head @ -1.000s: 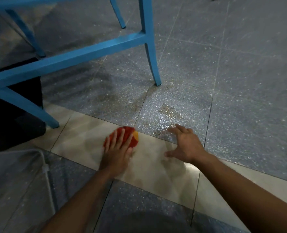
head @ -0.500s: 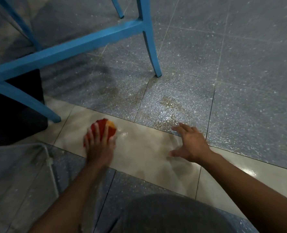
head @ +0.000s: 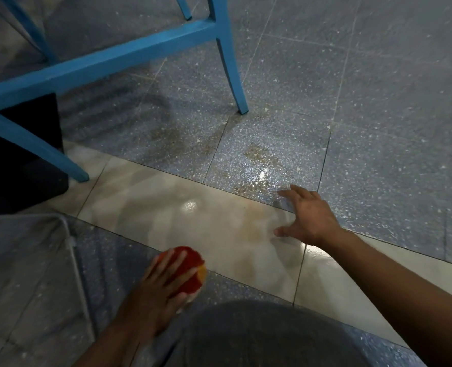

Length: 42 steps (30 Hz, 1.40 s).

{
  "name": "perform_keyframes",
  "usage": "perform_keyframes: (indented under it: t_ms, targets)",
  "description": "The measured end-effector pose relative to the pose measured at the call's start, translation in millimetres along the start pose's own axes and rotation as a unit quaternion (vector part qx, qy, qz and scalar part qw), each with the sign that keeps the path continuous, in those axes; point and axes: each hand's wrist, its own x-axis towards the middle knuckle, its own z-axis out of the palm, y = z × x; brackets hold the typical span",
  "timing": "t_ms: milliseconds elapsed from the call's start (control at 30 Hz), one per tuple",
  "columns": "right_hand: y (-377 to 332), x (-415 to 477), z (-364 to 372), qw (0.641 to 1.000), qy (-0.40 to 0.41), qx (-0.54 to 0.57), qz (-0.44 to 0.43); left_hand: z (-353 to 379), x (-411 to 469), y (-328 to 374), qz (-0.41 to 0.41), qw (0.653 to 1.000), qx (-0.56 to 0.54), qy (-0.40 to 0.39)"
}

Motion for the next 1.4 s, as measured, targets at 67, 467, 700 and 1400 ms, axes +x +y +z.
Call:
perform_keyframes:
  t_ms: [67,467,700,1400]
  targets:
    - [10,-2,-1,1.000,0.002,0.006,0.009,-15,3,-27,-0.029,0.999,0.019,-0.022]
    - [27,-4,4,0.999,-0.004,0.015,0.031,-57,141,127,-0.050,0.994,-0.058,0.078]
    - [48,4,2,0.998,-0.006,0.022,0.059,-16,70,64,0.113,0.992,0.041,0.033]
    - [94,10,19,0.991,0.034,0.074,0.107,-6,97,187,0.258,0.955,0.068,-0.129]
